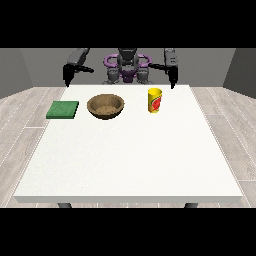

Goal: Pick the cup and pour the ball into the bowl, then pick the bowl and place it on the pad

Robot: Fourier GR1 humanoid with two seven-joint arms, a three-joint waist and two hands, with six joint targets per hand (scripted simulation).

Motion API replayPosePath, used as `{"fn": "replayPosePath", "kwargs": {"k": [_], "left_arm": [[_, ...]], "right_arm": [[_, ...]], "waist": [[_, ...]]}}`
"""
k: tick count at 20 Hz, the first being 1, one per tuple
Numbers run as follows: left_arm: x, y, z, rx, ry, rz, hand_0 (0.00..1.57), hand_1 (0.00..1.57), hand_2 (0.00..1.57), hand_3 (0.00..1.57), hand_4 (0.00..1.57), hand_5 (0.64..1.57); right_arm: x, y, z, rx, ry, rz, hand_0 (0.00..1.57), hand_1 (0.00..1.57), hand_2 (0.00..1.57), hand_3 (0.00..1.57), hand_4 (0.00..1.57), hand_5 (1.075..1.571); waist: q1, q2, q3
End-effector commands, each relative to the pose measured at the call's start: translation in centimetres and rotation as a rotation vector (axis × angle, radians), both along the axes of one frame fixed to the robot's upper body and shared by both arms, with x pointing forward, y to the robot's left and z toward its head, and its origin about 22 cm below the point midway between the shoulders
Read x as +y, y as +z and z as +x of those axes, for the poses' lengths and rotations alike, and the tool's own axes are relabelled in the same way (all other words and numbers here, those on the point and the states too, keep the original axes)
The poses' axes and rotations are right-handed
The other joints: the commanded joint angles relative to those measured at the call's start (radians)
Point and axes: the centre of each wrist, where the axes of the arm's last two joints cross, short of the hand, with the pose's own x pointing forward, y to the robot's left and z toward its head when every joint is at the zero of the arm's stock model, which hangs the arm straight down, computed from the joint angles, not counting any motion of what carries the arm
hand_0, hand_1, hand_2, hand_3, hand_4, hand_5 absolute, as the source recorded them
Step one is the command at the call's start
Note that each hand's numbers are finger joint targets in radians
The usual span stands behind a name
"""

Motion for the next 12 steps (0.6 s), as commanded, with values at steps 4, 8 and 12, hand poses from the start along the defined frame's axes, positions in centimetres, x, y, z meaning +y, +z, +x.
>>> {"fn": "replayPosePath", "kwargs": {"k": [4,8,12], "left_arm": [[-1.4,-2.5,2.2,-0.047,0.043,0.019,0.0,0.0,0.0,0.0,0.0,1.246],[-0.5,-6.1,2.4,-0.004,0.081,0.0,0.0,0.0,0.0,0.0,0.0,1.249],[-0.9,-6.8,2.9,-0.043,0.084,0.007,0.0,0.0,0.0,0.0,0.0,1.271]], "right_arm": [[-2.5,-0.5,1.4,-0.034,-0.004,0.033,0.0,0.0,0.0,0.0,0.0,1.563],[-1.8,-0.6,0.8,0.015,0.025,0.022,0.0,0.0,0.0,0.0,0.0,1.563],[-4.3,-1.2,0.9,-0.041,0.026,0.02,0.0,0.0,0.0,0.0,0.0,1.559]], "waist": [[-0.021,0.043,0.0],[-0.053,-0.002,-0.0004],[-0.062,0.075,-0.0004]]}}
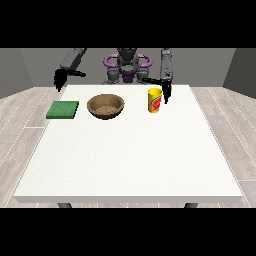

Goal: Pick the cup and pour the ball into the bowl, then pick the bowl and place it on the pad

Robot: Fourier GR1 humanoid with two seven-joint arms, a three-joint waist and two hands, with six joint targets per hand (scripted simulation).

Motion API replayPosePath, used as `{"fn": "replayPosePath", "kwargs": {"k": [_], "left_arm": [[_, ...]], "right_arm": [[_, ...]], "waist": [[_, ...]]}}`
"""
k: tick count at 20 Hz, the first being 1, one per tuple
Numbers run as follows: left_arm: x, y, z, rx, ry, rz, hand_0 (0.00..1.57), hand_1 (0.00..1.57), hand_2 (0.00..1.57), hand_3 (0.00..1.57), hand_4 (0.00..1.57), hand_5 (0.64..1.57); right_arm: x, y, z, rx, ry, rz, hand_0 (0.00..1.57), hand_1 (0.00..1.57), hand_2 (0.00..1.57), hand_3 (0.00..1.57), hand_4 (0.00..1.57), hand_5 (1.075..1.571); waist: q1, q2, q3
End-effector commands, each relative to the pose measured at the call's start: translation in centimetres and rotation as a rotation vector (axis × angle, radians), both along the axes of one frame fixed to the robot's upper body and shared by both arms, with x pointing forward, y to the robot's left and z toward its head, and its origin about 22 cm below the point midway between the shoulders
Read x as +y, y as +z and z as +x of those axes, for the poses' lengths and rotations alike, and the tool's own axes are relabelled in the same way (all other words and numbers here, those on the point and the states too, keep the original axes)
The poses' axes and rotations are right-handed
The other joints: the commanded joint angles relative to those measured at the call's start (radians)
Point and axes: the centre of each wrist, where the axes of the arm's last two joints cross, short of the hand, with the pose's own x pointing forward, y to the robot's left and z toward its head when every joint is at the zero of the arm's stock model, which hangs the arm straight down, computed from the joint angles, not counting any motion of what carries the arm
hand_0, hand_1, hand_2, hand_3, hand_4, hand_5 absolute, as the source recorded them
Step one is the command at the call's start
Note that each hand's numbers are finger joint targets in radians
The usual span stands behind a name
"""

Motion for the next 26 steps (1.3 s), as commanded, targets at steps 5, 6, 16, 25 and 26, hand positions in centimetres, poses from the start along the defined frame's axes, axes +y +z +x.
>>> {"fn": "replayPosePath", "kwargs": {"k": [5,6,16,25,26], "left_arm": [[-0.6,-2.7,0.9,-0.017,0.007,-0.002,0.0,0.0,0.0,0.0,0.0,1.229],[1.9,-3.9,0.5,-0.022,0.05,-0.002,0.0,0.0,0.0,0.0,0.0,1.219],[0.6,-3.1,1.9,-0.079,0.283,0.341,1.33,1.33,1.57,1.57,0.86,1.509],[-3.5,-1.6,2.4,-0.033,0.21,0.565,1.37,1.37,1.57,1.57,1.02,1.532],[-4.6,-1.7,2.3,-0.045,0.192,0.595,1.37,1.37,1.57,1.57,1.02,1.531]], "right_arm": [[-2.9,-0.3,0.1,-0.02,0.02,-0.022,0.0,0.0,0.0,0.0,0.0,1.558],[-2.1,1.7,0.5,-0.044,0.024,-0.007,0.0,0.0,0.0,0.0,0.0,1.559],[-5.1,3.9,1.5,-0.135,0.037,0.004,0.0,0.0,0.0,0.0,0.0,1.557],[-10.6,-1.1,-2.0,0.119,-0.105,0.029,0.0,0.0,0.06,0.0,0.0,1.558],[-9.5,-2.3,-2.2,0.11,-0.105,0.004,0.0,0.0,0.0,0.0,0.0,1.558]], "waist": [[-0.009,0.035,0.0],[-0.042,0.038,-0.0006],[-0.105,0.121,-0.0001],[0.039,-0.14,0.0041],[0.048,-0.133,0.0025]]}}
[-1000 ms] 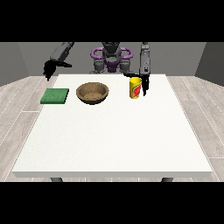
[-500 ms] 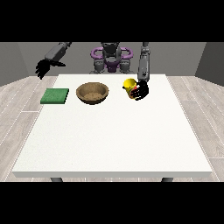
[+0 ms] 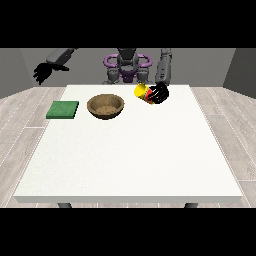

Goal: Pick the cup and pour the ball into the bowl, then pick the bowl and place it on the pad

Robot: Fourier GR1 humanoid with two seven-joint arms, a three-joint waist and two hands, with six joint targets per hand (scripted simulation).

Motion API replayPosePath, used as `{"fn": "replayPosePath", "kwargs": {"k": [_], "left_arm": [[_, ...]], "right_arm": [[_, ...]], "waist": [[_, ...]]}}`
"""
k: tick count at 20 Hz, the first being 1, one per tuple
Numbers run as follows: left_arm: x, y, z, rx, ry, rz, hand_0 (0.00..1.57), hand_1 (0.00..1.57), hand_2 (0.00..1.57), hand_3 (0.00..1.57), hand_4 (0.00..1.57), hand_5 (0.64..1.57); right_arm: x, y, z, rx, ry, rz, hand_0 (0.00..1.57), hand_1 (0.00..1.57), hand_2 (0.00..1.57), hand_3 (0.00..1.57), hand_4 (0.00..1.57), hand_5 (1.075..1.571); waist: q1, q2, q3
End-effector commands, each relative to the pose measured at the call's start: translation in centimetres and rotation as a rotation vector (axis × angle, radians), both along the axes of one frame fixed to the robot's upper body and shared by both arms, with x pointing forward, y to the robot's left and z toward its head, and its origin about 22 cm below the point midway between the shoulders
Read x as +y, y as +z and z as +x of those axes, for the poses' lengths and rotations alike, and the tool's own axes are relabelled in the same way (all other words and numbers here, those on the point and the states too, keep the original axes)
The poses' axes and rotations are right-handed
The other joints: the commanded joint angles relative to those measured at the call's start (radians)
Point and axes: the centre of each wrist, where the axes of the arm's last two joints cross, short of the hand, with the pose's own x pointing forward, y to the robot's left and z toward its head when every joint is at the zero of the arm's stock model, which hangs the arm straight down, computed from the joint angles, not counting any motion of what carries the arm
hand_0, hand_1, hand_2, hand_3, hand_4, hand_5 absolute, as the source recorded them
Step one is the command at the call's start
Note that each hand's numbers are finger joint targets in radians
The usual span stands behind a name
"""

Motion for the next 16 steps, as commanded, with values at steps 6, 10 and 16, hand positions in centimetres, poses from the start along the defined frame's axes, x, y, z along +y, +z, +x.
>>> {"fn": "replayPosePath", "kwargs": {"k": [6,10,16], "left_arm": [[-5.5,1.9,0.6,0.144,-0.055,0.302,1.38,1.38,1.57,1.57,1.14,1.567],[-10.3,3.2,0.4,0.13,-0.122,0.449,1.35,1.35,1.57,1.57,1.05,1.569],[-11.3,6.3,1.4,0.078,-0.074,0.484,1.35,1.35,1.57,1.57,1.05,1.569]], "right_arm": [[-2.7,-5.2,-4.0,0.226,-0.155,-0.005,0.0,0.0,0.0,0.0,0.0,1.56],[-5.2,-7.3,-7.8,0.235,-0.217,0.007,0.0,0.0,0.0,0.0,0.0,1.558],[-4.7,-6.0,-5.3,0.157,-0.177,0.035,0.0,0.0,0.0,0.0,0.0,1.554]], "waist": [[0.148,-0.209,-0.0007],[0.21,-0.237,0.0007],[0.166,-0.166,-0.0019]]}}
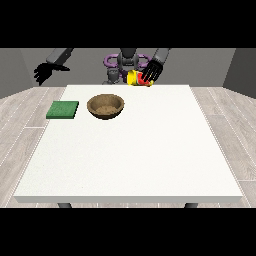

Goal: Pick the cup and pour the ball into the bowl, then pick the bowl and place it on the pad

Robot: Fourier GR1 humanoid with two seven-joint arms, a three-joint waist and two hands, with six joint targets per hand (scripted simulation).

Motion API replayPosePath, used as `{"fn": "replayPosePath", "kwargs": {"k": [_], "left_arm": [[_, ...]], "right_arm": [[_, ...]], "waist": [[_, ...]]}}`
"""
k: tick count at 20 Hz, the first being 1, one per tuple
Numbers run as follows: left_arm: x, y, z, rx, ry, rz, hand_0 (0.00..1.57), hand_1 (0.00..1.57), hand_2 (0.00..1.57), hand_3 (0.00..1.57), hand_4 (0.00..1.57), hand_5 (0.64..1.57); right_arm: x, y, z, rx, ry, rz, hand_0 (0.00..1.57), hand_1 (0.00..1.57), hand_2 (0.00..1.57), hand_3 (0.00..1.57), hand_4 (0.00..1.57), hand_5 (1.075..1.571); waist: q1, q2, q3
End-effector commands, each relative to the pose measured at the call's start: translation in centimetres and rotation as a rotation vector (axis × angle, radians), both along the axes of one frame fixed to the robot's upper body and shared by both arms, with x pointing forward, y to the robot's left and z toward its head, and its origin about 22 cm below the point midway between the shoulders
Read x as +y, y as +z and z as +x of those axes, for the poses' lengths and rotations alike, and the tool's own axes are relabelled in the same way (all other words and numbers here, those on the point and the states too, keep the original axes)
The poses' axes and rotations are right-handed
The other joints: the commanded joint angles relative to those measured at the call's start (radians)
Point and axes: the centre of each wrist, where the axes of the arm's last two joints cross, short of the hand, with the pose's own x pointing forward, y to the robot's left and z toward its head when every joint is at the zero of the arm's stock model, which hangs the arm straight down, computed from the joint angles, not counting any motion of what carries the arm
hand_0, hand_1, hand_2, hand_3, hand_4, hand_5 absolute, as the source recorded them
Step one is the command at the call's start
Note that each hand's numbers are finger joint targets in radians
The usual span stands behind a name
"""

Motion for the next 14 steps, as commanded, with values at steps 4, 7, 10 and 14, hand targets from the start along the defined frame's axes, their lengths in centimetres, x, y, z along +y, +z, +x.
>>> {"fn": "replayPosePath", "kwargs": {"k": [4,7,10,14], "left_arm": [[-2.8,1.8,0.0,-0.046,-0.001,0.146,1.08,1.08,1.57,1.57,0.96,1.57],[-5.8,5.1,0.9,-0.099,-0.006,0.225,0.82,0.82,1.57,1.56,0.88,1.571],[-5.7,1.4,-1.0,-0.079,0.046,0.288,0.56,0.56,1.57,1.56,0.91,1.57],[-7.4,3.4,-0.8,-0.158,-0.021,0.404,0.52,0.52,1.57,1.57,0.84,1.571]], "right_arm": [[-0.2,0.8,1.2,-0.001,-0.008,0.009,0.0,0.0,0.06,0.0,0.0,1.551],[-1.4,1.7,1.3,-0.016,0.04,0.001,0.0,0.0,0.0,0.0,0.0,1.548],[2.0,3.8,5.6,-0.008,0.09,-0.02,0.0,0.0,0.0,0.0,0.0,1.537],[2.0,4.6,6.6,-0.018,0.049,-0.046,0.0,0.0,0.0,0.14,0.0,1.53]], "waist": [[-0.011,0.013,-0.0009],[-0.045,0.036,-0.0004],[-0.105,0.034,-0.0017],[-0.044,0.046,-0.0011]]}}
